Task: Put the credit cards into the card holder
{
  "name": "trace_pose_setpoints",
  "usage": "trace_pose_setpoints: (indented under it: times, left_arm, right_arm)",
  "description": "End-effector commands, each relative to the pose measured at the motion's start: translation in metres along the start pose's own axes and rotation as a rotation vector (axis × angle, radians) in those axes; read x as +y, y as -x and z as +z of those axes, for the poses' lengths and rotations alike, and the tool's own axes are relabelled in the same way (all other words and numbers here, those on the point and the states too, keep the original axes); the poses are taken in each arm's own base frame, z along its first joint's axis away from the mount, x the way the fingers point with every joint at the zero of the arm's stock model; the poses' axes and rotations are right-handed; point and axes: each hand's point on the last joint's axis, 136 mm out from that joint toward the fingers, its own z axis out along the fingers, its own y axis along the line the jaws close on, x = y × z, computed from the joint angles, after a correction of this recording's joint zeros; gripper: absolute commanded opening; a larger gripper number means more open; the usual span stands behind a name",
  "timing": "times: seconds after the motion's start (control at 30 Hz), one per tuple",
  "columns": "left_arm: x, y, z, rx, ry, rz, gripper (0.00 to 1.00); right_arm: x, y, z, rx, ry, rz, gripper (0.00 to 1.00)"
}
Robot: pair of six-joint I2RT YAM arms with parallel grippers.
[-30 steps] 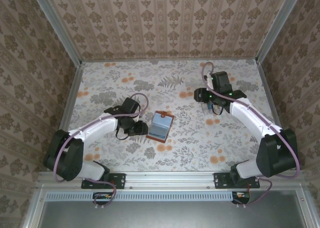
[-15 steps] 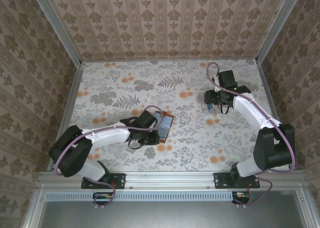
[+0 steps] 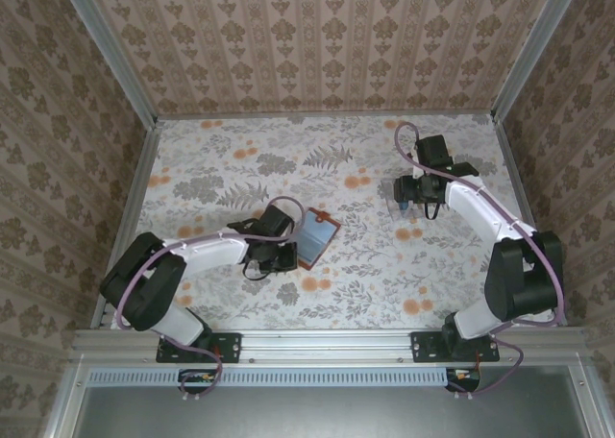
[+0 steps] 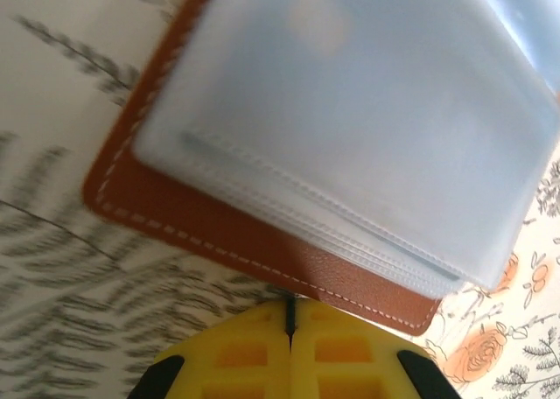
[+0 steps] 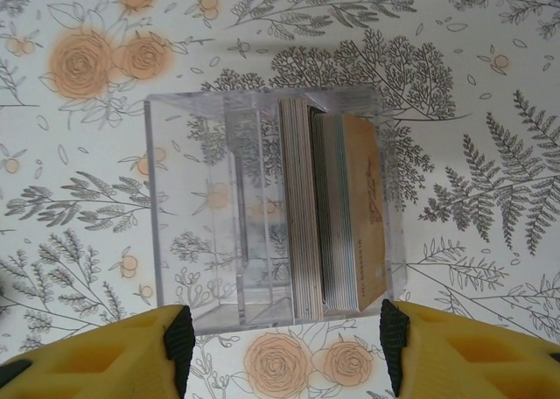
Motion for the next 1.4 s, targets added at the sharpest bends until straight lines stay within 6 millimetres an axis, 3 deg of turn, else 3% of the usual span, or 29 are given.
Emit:
trace_pose_setpoints:
  times: [0.0,0.17,0.47,0.6,1.1,1.37]
  left_arm:
    - [0.044,0.007,0.001,-0.001,0.155,-0.009,0.03]
    - [0.049,0.026,-0.007,-0.016,0.181,0.030,0.03]
    - [0.047,0.057,-0.001,-0.045,0.187,0.084,0.01]
    - [0.045,0.071,0.000,-0.063,0.196,0.103,0.01]
    - [0.028,0.111,0.028,-0.071,0.158,0.149,0.00]
    - [0.012,0.131,0.040,-0.070,0.118,0.161,0.00]
  right_arm:
    - [-0.008,0.000,-0.001,0.019,-0.049,-0.008,0.62]
    - [-0.009,-0.003,0.003,0.038,-0.050,-0.007,0.62]
    - [-0.008,-0.002,0.014,0.087,-0.033,-0.006,0.66]
    - [-0.018,0.002,0.023,0.092,-0.095,-0.010,0.65]
    - [-0.042,0.006,0.044,0.054,-0.253,0.008,0.64]
    - [-0.042,0.005,0.056,0.076,-0.258,0.001,0.64]
